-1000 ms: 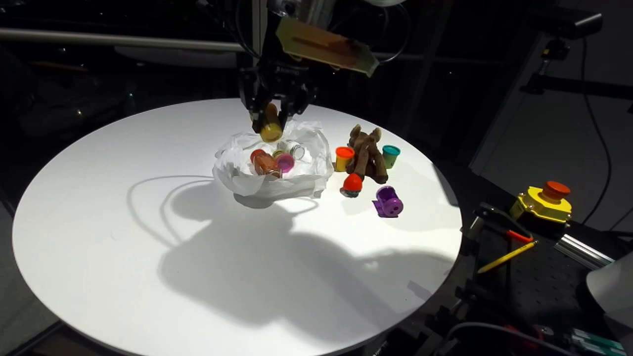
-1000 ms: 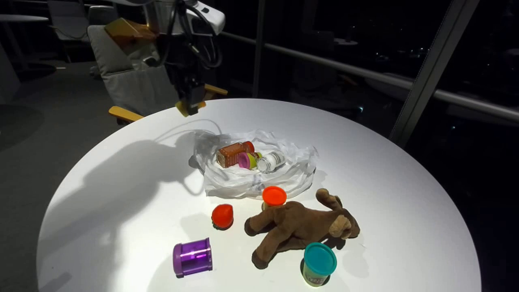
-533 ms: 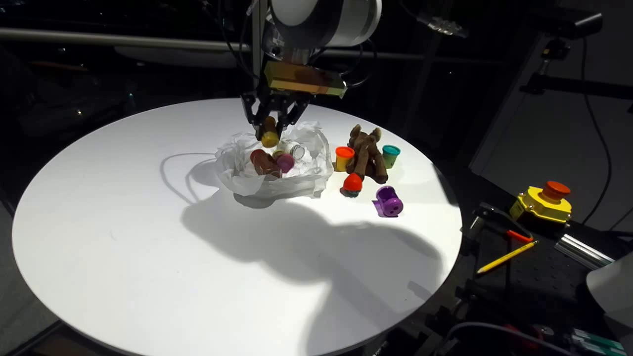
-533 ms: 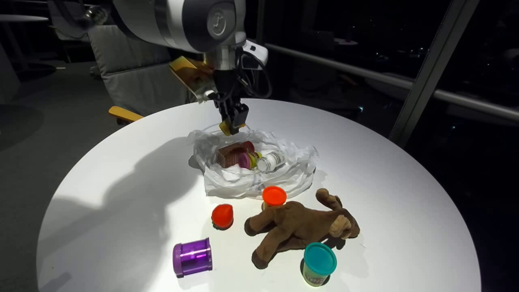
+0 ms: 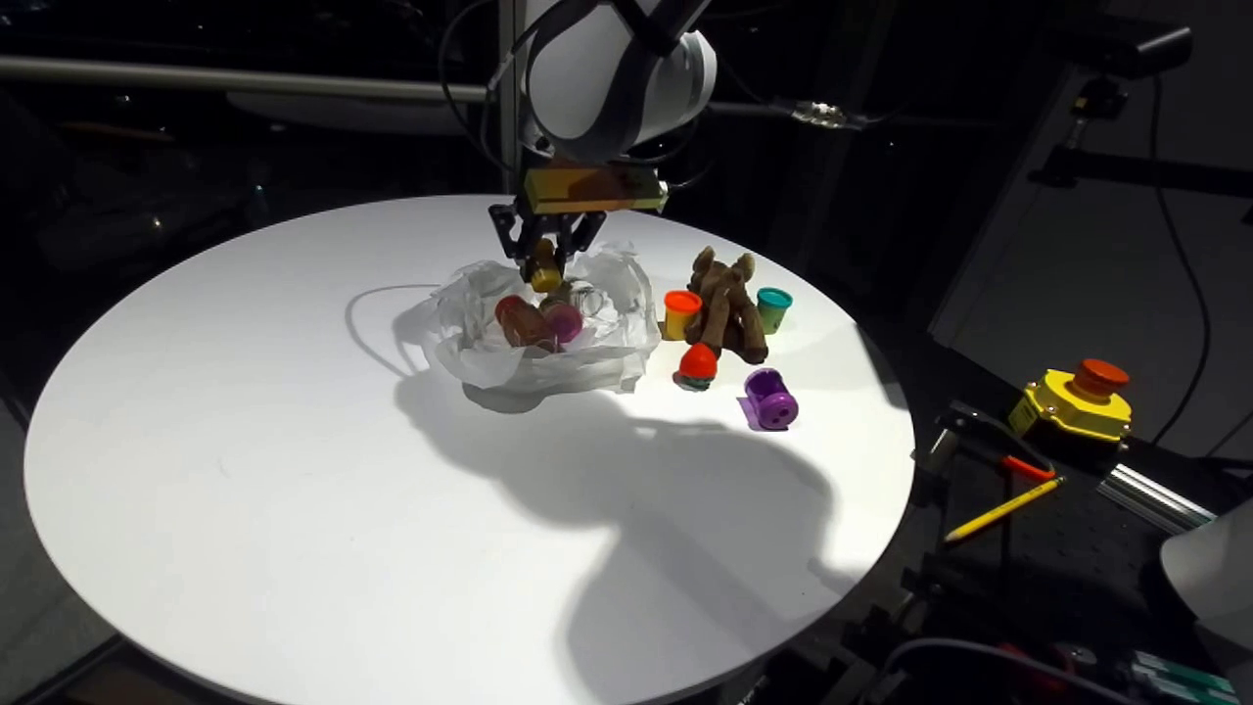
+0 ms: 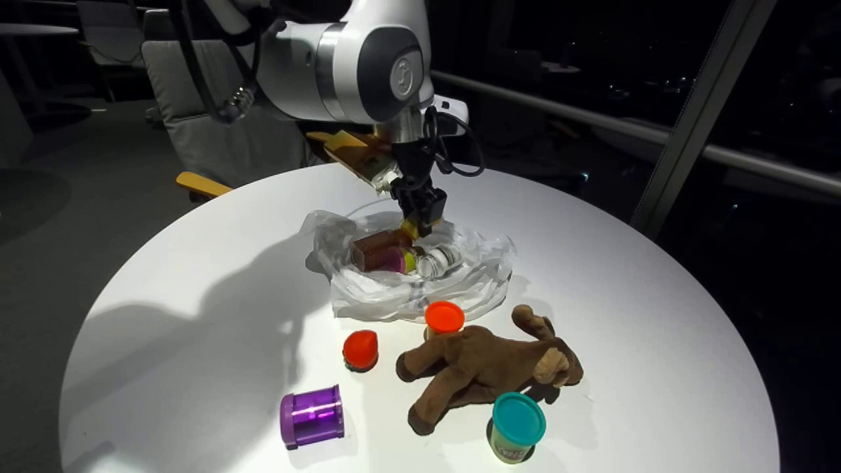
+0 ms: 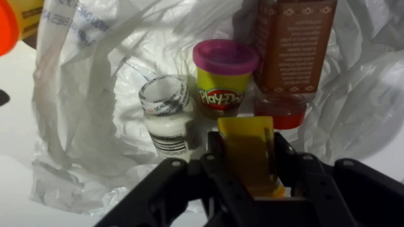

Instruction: Put all the objects on the table in the white plastic bag

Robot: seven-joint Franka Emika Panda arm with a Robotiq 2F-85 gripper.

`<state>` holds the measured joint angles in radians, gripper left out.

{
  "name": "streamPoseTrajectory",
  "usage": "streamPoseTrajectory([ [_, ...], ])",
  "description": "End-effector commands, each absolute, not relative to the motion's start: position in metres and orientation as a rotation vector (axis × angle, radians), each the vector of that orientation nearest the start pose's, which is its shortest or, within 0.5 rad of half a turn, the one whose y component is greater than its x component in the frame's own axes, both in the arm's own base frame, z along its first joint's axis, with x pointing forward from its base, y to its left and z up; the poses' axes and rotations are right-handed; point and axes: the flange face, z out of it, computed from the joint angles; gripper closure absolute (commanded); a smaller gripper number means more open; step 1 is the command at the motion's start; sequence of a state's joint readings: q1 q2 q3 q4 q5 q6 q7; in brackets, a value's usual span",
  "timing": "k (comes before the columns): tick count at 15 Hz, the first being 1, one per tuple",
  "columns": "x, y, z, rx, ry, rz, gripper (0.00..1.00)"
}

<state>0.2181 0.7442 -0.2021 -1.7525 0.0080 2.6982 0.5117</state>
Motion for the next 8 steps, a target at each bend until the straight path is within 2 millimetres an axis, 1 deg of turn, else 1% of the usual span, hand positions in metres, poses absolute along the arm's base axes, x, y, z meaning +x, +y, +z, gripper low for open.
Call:
streamPoseTrajectory([
  [1,0.699,0.028,0.167,-3.13,0.695,-0.448,0.81],
  [4,0.702,0.032,0.157,-3.128,0.693,-0.445,0.77],
  [5,0.702,0.032,0.155,-3.129,0.694,-0.448,0.33],
  [6,0.703,0.032,0.156,-3.126,0.696,-0.459,0.32],
  [8,0.703,0.03,0.16,-3.118,0.702,-0.479,0.19],
])
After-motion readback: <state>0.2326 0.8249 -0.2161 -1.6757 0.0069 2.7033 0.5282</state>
